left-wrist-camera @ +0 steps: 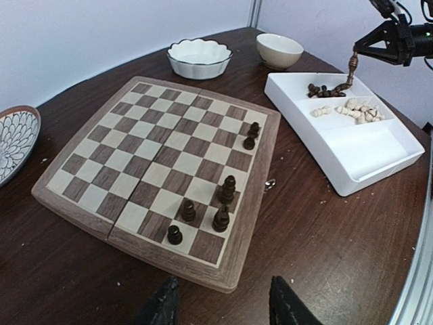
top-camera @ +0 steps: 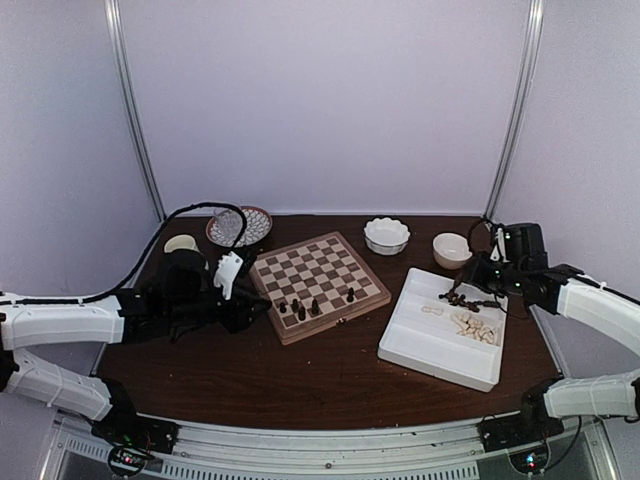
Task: Set up the chess pieces on the board
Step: Pick up the chess pile from the storage box, then pass from the right arm to the left
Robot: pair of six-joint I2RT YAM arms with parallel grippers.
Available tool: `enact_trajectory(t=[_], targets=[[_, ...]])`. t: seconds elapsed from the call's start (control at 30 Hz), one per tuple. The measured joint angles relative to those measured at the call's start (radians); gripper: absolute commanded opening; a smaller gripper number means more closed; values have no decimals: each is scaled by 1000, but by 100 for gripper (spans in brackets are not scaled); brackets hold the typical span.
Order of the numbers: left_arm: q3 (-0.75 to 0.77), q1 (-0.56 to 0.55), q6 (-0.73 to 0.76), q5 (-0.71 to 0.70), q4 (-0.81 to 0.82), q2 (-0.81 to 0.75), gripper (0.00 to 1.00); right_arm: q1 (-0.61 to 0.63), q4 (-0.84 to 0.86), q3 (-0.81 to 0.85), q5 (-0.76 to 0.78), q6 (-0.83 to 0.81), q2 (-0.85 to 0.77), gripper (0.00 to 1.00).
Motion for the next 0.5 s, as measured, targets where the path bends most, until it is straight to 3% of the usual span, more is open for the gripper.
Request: enact_trajectory(t=[0.5], targets=[[-39, -13, 6, 242, 187, 7, 52, 497, 199, 22, -45, 174, 29, 9]])
